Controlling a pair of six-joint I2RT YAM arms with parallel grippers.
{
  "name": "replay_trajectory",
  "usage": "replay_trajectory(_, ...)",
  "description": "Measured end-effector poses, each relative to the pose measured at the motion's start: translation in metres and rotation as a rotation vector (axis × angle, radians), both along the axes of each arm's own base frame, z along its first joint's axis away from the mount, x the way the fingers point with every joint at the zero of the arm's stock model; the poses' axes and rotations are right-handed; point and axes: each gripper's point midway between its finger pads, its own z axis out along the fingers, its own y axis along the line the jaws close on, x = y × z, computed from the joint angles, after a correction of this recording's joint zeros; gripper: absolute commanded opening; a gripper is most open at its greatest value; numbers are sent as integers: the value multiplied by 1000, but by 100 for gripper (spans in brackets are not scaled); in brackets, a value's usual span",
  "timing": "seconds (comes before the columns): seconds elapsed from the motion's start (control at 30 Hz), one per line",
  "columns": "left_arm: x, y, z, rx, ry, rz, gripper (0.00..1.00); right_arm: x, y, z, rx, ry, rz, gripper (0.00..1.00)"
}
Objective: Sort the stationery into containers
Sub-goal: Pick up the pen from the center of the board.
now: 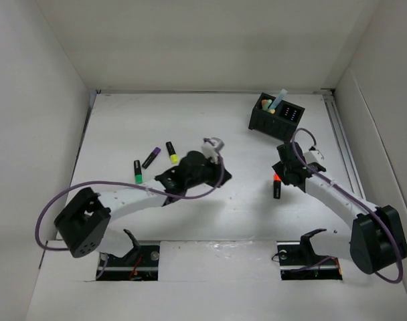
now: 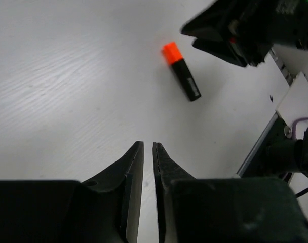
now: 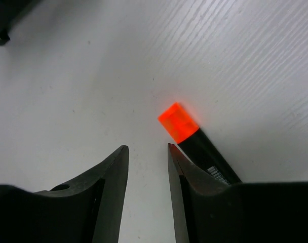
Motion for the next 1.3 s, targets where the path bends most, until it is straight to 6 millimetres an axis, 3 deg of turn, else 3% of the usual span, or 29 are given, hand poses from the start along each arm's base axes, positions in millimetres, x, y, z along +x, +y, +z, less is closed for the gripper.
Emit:
replay_trajectory(0.1,-31,-54,2,63,-37,-88,15,6,-14,10,-9,-18,-44,47)
replay_trajectory(0.17,-50,-80,0,93,-54,-135,17,8,-21,11,-11,-17,-60,49)
replay_trajectory(0.33,-54,-92,-19,130,-29,-139,57,7,-31,6,-10,9,-82,52)
replay_trajectory(0.4,-52,-97,-30,153,-2,-129,61,7,-32,10,-3,-1,-77,56)
replay_trajectory(0.5,-53,-121,-44,188,17,-135,61,7,-38,39,18,-74,-79,64)
replay_trajectory(0.7,-54,-176,-68,234,41,-113,59,28,-55,158,40,-355,-110,66)
replay_trajectory(0.8,-49,-199,-83,271,43,-74,59,28,-62,194,47,-440,-110,66)
replay_trajectory(0.97,-36,-227,-111,337,29,18,57,24,-47,206,82,-460,-8,68)
replay_trajectory(1.07,-28,-237,-110,333,21,60,56,22,-37,204,100,-450,50,68)
replay_trajectory(1.17,-20,-241,-112,343,13,104,50,20,-32,199,111,-440,87,68)
replay_trajectory(1.23,-14,-243,-113,347,5,133,37,17,-30,196,113,-432,103,68)
replay_trajectory(1.3,-10,-240,-115,362,-5,160,36,15,-29,195,113,-432,117,68)
